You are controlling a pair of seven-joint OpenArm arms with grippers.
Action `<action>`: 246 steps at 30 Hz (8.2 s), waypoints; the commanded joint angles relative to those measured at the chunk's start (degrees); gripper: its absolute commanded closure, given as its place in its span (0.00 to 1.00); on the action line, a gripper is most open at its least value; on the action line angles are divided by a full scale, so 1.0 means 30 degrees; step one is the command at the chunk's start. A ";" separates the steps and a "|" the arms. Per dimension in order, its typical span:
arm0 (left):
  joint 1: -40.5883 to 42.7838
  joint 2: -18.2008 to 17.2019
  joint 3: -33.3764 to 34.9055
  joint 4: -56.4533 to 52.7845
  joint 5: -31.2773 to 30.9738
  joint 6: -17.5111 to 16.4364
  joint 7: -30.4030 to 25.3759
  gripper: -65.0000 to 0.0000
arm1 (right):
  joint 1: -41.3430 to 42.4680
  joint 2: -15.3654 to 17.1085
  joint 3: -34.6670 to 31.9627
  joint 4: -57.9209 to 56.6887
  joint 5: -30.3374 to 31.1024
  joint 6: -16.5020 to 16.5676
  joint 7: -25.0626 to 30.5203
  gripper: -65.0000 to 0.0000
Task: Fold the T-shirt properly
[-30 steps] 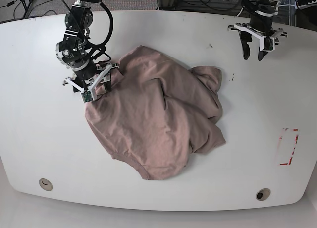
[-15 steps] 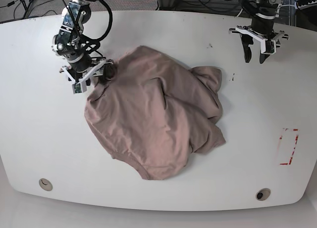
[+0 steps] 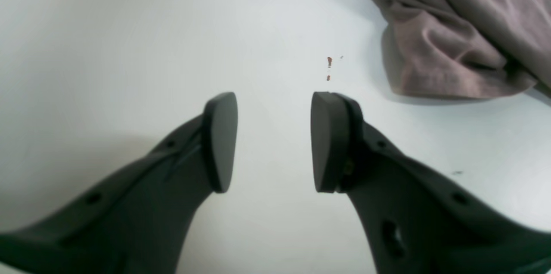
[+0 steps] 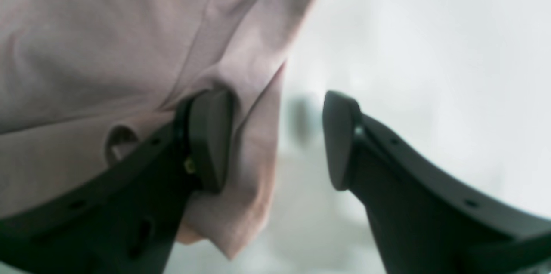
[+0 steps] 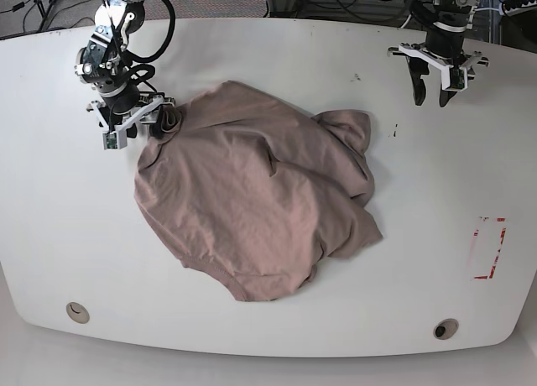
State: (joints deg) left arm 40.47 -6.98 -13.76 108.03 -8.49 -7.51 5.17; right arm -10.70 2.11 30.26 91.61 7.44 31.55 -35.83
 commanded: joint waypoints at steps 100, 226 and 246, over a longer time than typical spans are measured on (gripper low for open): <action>-0.4918 -0.1139 0.5286 0.1466 -0.1012 -0.0159 0.3891 0.58 | -0.2027 -0.1957 -0.0136 0.5701 -0.0819 0.0350 -0.1648 0.96; -0.9556 -0.0597 0.6455 -0.3797 -0.2277 -0.0477 0.7797 0.49 | -0.3295 -0.1935 0.0240 0.6053 -0.0727 0.0573 -0.1449 0.92; -0.9485 -0.0576 0.7889 -0.3655 -0.2251 -0.0739 0.7985 0.68 | -0.3279 -0.1964 0.0275 0.6082 -0.0632 0.0632 -0.1423 0.92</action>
State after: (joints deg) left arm 12.53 -9.10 9.80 95.57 -14.50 -9.04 30.13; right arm -20.71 -4.01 31.03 108.75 4.78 33.10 -41.17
